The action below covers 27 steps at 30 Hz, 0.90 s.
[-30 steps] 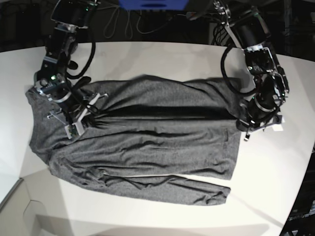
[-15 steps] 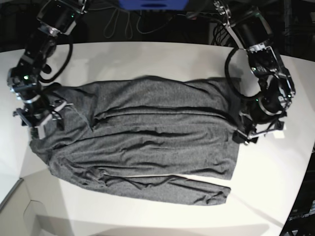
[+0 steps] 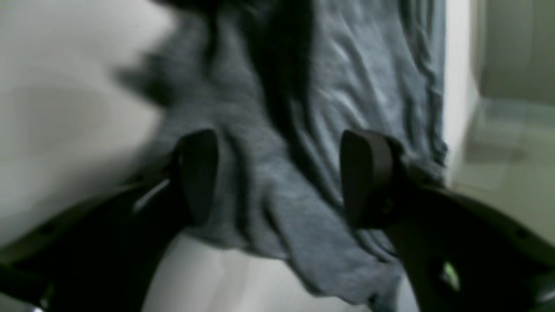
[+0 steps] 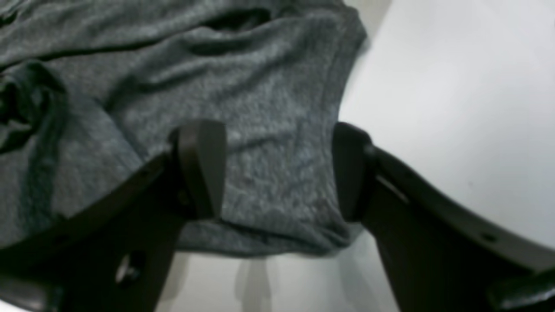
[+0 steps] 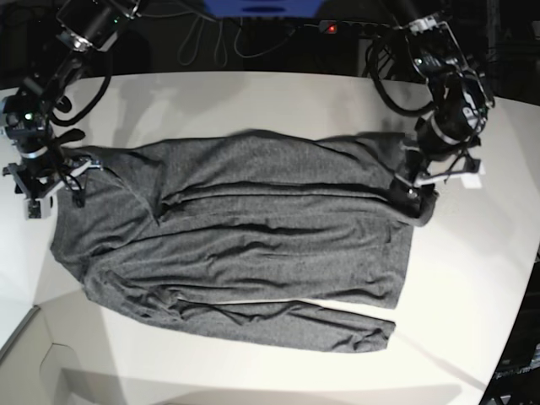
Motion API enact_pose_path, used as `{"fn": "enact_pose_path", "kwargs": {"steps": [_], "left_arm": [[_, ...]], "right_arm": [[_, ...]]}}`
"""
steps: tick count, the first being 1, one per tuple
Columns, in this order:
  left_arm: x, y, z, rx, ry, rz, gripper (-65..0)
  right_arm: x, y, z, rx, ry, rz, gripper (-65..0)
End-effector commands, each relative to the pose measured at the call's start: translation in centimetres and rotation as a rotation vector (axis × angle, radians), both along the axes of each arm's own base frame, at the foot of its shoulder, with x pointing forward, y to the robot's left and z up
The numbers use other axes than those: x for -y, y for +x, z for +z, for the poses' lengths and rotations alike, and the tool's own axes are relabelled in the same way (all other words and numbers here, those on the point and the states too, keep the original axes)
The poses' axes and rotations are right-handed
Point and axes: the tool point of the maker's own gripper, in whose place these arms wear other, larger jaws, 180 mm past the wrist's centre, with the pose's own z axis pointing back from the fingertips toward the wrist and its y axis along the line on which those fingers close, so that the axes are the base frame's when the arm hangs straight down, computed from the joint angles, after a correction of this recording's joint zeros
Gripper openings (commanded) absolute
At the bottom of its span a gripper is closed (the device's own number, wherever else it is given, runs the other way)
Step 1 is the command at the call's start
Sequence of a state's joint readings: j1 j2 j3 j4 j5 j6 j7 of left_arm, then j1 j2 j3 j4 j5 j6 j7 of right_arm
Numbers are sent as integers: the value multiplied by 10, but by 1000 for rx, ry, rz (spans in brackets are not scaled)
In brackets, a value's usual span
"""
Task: Layout the t-shirt on the table in an organized manner, then fold the t-shirt properly
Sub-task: 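Lift the shirt edge with both grippers and pull it outward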
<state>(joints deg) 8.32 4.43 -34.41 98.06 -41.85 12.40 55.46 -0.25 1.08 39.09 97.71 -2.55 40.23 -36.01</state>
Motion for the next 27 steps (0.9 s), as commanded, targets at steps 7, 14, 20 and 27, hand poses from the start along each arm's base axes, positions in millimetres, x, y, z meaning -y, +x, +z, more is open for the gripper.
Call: {"fn": "enact_pose_path", "kwargs": {"steps": [7, 14, 20, 27], "left_arm": [[3, -16, -5, -23, -6, -4, -220], [12, -37, -22, -79, -33, 10, -220], [20, -24, -49, -131, -103, 16, -220], [5, -1, -70, -108, -65, 131, -220]], "right_arm": [[-7, 6, 9, 36, -8, 34, -261], [-6, 6, 9, 35, -12, 33, -261], [-7, 6, 8, 35, -9, 33, -261], [-7, 5, 7, 32, -8, 33, -261]]}}
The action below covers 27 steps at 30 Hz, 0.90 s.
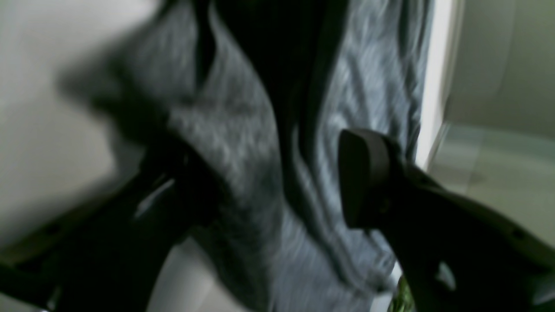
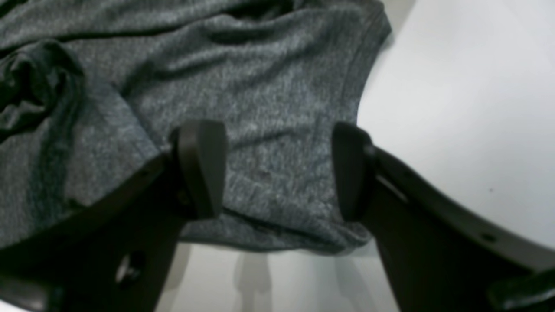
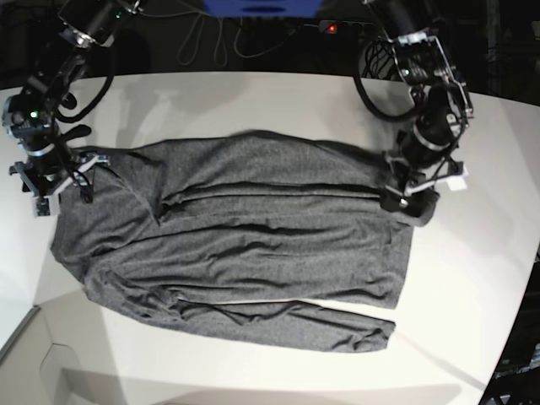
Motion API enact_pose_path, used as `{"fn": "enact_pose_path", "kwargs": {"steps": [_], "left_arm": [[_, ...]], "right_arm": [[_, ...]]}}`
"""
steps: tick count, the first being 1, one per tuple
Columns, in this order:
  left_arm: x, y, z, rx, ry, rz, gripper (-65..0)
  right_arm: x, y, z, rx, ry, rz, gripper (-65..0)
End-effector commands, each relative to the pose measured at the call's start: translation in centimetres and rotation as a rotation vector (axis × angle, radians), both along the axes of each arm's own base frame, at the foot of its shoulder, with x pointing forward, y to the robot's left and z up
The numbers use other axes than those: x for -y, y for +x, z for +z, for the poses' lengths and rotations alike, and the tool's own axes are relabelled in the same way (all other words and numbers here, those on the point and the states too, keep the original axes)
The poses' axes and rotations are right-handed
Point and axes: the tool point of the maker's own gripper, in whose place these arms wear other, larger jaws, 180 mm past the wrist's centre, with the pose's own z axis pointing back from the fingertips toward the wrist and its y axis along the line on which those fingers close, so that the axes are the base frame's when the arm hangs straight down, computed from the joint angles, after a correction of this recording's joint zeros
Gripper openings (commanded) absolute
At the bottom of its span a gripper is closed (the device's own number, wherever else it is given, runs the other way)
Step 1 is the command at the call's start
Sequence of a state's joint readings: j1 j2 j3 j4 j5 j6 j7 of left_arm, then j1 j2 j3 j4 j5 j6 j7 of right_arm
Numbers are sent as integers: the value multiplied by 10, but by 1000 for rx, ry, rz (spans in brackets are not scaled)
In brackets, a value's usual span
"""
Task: Layout the t-shirt on the table in an organized manner, then fold the t-shirt properly
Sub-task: 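Lift the shirt edge with both grippers and pull it outward, then drag the held edge with both grippers to straighten the shirt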
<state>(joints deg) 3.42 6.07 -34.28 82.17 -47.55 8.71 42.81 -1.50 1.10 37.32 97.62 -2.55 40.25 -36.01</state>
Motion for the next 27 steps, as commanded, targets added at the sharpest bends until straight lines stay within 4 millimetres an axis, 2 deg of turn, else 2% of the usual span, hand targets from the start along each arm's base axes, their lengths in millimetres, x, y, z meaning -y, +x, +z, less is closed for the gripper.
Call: {"fn": "enact_pose_path", "kwargs": {"steps": [1, 4, 7, 12, 14, 16, 18, 21, 23, 24, 26, 27], "left_arm": [[-5, -25, -31, -150, 33, 11, -220], [-4, -20, -38, -158, 27, 24, -220], [-12, -11, -42, -157, 43, 49, -222], [-7, 0, -52, -171, 20, 56, -231], [-4, 3, -55, -178, 8, 54, -287], [-1, 7, -57, -181, -1, 53, -381], [-2, 6, -62, -187, 6, 66, -444], [-3, 1, -71, -207, 9, 78, -464], [-10, 0, -71, -210, 19, 77, -482], [-11, -2, -71, -211, 19, 74, -510], [-13, -4, -70, -219, 9, 57, -621], [-14, -9, -71, -233, 3, 44, -650]], "right_arm": [[3, 6, 13, 51, -9, 2, -261], [4, 4, 12, 45, -13, 2, -261], [4, 4, 12, 45, -13, 2, -261], [6, 3, 13, 46, -14, -2, -261], [6, 3, 12, 45, -15, -4, -261], [6, 3, 12, 45, -15, -4, -261], [7, 3, 12, 45, -15, -6, -261], [8, 2, 12, 41, -18, -6, -261], [7, -1, 10, 39, -18, -4, -261], [7, -1, 11, 39, -19, -4, -261], [7, -1, 11, 39, -20, -5, -261], [7, -2, 11, 36, -22, -5, -261]]}}
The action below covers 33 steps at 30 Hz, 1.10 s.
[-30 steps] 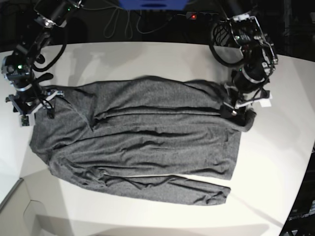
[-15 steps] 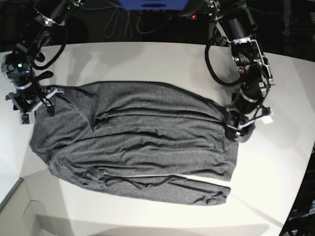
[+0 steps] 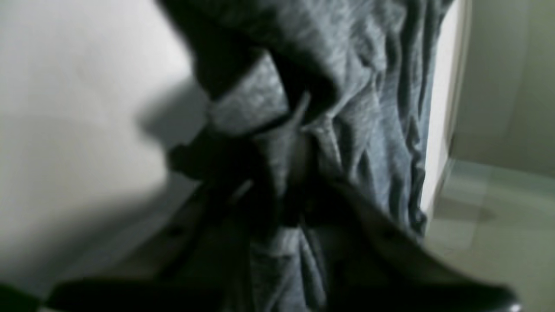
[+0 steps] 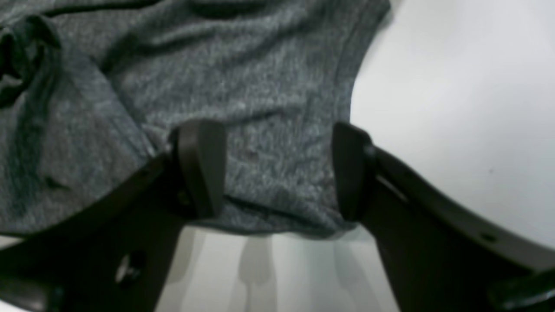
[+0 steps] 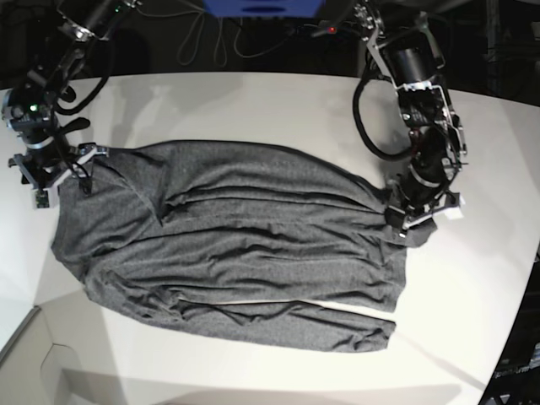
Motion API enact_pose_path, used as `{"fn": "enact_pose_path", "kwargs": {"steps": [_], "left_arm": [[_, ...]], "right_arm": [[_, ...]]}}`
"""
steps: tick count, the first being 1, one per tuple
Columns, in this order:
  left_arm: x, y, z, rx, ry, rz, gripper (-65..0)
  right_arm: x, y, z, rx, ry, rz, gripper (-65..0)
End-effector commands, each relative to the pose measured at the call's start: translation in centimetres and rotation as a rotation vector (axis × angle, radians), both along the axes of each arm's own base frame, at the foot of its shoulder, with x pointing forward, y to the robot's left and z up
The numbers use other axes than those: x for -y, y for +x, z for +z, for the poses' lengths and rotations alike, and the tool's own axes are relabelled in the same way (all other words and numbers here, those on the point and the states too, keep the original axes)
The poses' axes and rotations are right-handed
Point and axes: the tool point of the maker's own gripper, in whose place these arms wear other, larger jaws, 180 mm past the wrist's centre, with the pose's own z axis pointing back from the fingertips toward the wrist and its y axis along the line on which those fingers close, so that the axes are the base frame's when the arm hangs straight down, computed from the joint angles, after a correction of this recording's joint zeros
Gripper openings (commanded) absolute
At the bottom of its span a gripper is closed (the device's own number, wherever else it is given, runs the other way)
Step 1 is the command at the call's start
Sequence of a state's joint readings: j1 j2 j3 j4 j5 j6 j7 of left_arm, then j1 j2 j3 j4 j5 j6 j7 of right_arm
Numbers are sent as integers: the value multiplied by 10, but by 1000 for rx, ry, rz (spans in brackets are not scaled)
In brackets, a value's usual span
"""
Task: Layout the t-shirt on the table in an organized manner, then fold the t-shirt properly
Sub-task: 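Drag the held edge with both grippers to straighten the shirt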
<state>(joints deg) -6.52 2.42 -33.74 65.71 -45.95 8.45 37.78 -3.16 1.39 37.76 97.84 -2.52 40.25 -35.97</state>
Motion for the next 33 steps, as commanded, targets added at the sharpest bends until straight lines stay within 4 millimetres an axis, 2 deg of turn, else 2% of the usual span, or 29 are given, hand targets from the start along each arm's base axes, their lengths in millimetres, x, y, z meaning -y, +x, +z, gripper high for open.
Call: {"fn": "enact_pose_path", "kwargs": {"steps": [1, 7, 10, 13, 15, 18, 23, 27, 29, 33], "left_arm": [[-12, -52, -40, -188, 12, 12, -650], [-53, -74, -21, -162, 101, 43, -650], [-77, -83, -6, -138, 154, 80, -650], [-91, -83, 1, -131, 184, 87, -650], [-94, -82, 4, -126, 192, 82, -650], [-87, -83, 3, -138, 166, 53, -650], [-92, -76, 28, -80, 213, 47, -650], [-97, -66, 56, -10, 264, 45, -650], [-99, -66, 64, 6, 285, 43, -650], [-104, -61, 80, 41, 321, 40, -650]], "right_arm": [[3, 9, 16, 60, -13, 2, -261], [-3, 1, 5, 32, 3, 9, -261], [-14, -4, -5, 17, 40, 4, -261], [-24, -10, -18, -11, 72, 7, -261], [-34, -11, -24, -25, 87, 27, -261], [-48, -22, -35, -63, 95, 64, -261], [-69, -32, -51, -117, 120, 118, -261], [-68, -36, -59, -139, 130, 114, -261], [-66, -43, -63, -156, 122, 113, -261], [-47, -62, -68, -185, 108, 62, -261]]}}
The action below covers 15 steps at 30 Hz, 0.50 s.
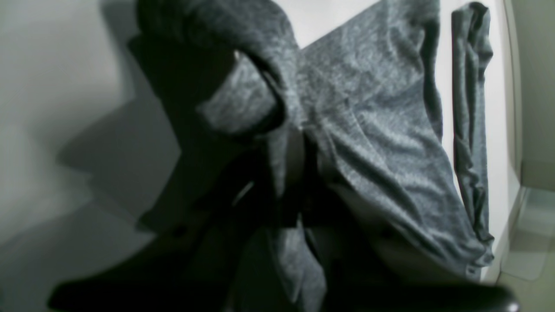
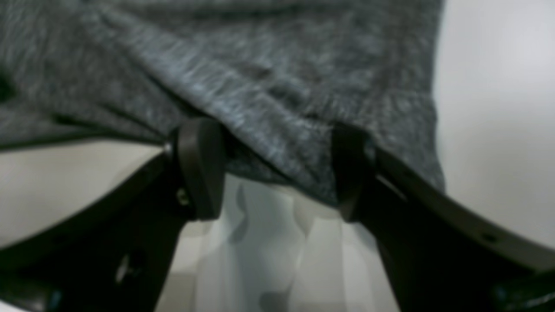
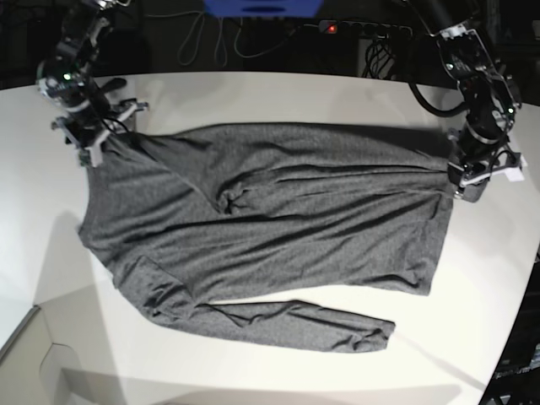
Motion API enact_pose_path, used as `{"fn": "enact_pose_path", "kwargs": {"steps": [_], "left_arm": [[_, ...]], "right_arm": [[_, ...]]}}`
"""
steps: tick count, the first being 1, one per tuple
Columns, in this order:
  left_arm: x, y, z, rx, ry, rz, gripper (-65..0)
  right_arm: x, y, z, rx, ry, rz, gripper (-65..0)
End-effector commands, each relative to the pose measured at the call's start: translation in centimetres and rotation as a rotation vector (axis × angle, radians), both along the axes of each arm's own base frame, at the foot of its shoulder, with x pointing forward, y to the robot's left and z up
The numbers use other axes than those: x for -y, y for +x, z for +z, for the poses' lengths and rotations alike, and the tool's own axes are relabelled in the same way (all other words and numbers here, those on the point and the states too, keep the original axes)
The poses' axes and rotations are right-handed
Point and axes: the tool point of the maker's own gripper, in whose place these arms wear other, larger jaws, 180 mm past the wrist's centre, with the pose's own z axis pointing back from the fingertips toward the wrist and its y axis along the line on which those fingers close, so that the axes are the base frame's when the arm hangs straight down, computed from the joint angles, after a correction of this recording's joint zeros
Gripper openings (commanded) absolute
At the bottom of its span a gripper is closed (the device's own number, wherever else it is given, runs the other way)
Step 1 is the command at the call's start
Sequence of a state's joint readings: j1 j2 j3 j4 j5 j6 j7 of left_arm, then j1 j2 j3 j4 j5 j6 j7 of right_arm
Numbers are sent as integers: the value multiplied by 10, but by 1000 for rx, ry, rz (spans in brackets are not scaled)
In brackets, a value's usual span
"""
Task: Layout the t-shirt on the table in an organized manner, then fold the t-shirt properly
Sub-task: 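Drag the held edge with both grippers to straighten the shirt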
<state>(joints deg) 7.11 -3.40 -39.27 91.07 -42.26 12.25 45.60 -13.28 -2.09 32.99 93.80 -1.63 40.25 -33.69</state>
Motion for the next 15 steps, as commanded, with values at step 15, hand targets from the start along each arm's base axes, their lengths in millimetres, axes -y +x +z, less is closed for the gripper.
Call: {"fn": "enact_pose_path", "kwargs": {"steps": [15], "left_arm": [[-10, -1, 11, 19, 44, -5, -650]], "right_arm": [[28, -51, 15, -68, -136, 19, -261]]}}
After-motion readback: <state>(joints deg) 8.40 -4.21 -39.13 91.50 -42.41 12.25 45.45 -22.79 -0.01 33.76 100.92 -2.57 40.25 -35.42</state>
